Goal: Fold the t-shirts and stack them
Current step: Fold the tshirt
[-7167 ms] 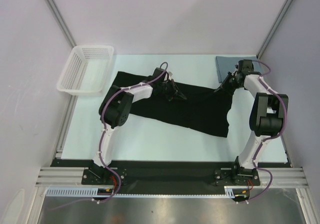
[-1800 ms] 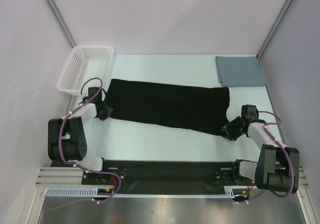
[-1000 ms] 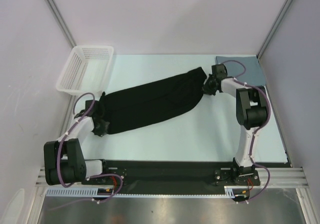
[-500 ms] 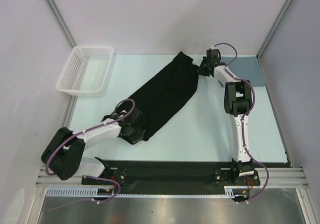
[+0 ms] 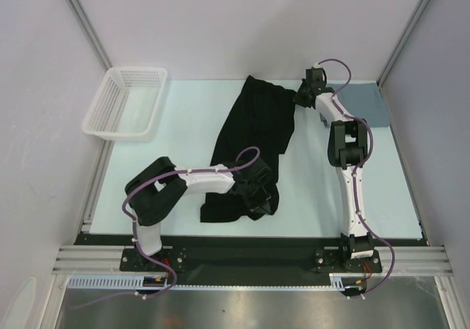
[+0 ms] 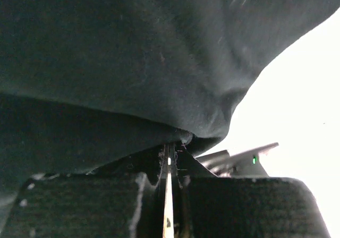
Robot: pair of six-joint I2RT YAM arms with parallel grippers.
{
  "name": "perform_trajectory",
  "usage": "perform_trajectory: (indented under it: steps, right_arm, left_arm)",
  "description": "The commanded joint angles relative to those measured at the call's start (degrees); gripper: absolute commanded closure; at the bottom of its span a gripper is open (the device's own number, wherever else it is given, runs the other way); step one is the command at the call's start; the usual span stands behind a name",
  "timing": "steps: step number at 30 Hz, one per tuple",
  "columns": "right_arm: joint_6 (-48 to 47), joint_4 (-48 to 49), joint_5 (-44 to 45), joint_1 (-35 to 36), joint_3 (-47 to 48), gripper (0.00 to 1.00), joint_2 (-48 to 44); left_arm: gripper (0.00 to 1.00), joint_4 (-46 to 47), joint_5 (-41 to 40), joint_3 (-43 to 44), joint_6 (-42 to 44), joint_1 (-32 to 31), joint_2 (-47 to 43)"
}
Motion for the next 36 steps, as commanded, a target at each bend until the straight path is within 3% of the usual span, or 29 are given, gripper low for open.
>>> perform_trajectory:
  steps: [1,6,11,20,23,27,28,31,34,36]
  right_arm:
    - [-3.57,-6.27,6.75,-2.14,0.39,0.82,-2.18]
    - [-5.85,-3.82,5.61,-3.81,0.73,0.81,-2.19]
    - [-7.88,-4.25,3.85,-4.08,10.55,0.81,4.48]
    - [-8.58,2.77,-0.37,-3.47,10.32,0.79,6.51]
    - [-7.88,2.96,-0.99,-3.2,12.16,0.77,7.92]
    - [-8.93,-1.07,-0.2,-3.2,16.29,0.55,8.36]
    - [-9.54,-1.7,-0.02,-3.12,16.47,0.51,7.23]
    - [-11.21,-4.68,0.5,-3.12,16.21,0.38,4.5]
    - [-12.97,-9.16,1.73,-2.85,15.16,0.32,-1.03]
    - [-13.5,-11.88,2.17,-2.85,13.22,0.27,-6.21]
  left_arm:
    - [1.0,4.05,6.49,0.15,-0.18,-1.38,-0.13]
    - [1.0,7.84,9.05,-4.51,1.3,-1.47,-2.05]
    - [1.0,10.21,10.62,-5.83,2.1,-1.91,-2.76]
    - [0.96,13.64,14.49,-3.2,3.77,-4.89,0.74]
    - [0.84,15.31,14.59,-0.57,3.51,-6.04,1.72]
    - [0.66,14.08,15.11,0.41,5.08,-6.65,0.5]
    - [0.56,13.99,14.94,-0.03,5.7,-6.65,-0.38]
    - [0.42,14.43,15.9,-2.05,8.16,-6.39,-4.42]
    - [0.31,12.78,17.04,-1.44,13.33,-5.17,-9.07]
    - [0.31,9.53,17.83,2.24,19.72,-4.46,-10.84]
